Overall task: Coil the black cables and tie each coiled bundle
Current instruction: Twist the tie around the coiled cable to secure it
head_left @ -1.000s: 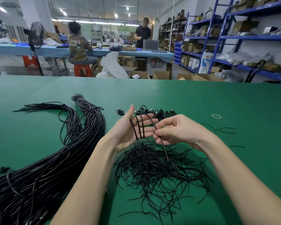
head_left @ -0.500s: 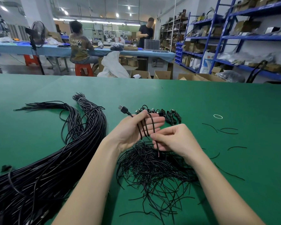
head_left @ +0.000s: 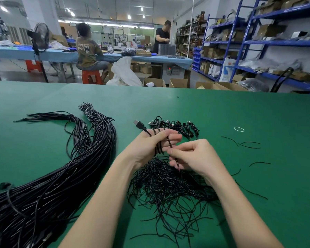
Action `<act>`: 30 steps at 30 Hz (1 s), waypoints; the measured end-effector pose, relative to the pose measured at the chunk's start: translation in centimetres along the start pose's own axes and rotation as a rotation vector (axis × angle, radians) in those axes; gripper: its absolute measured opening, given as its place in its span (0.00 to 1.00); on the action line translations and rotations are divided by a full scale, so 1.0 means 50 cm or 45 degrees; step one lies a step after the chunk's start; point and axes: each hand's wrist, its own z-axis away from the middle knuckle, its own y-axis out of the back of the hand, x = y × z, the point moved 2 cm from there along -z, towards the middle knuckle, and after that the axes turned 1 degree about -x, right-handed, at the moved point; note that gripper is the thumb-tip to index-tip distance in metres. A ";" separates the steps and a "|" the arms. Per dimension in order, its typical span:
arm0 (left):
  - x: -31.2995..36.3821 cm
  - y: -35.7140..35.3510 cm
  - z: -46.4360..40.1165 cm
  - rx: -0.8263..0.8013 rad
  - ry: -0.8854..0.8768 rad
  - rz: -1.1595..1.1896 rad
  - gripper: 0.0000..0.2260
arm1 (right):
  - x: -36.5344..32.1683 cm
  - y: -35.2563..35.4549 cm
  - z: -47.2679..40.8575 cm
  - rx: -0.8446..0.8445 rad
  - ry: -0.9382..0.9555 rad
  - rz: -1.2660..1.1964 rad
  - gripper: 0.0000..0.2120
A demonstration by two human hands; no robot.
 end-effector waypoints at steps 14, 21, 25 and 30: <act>0.004 -0.026 0.022 -0.280 0.133 -0.110 0.12 | -0.032 0.091 -0.021 0.120 0.258 0.149 0.30; 0.007 -0.061 0.040 -0.470 0.155 -0.283 0.09 | -0.081 0.015 -0.064 -0.478 0.344 0.470 0.10; 0.012 -0.058 0.038 -0.420 0.109 -0.225 0.09 | -0.075 0.022 -0.073 -0.398 0.377 0.314 0.13; 0.008 -0.059 0.029 -0.310 0.082 -0.245 0.14 | -0.057 0.024 -0.071 -0.343 0.274 0.170 0.17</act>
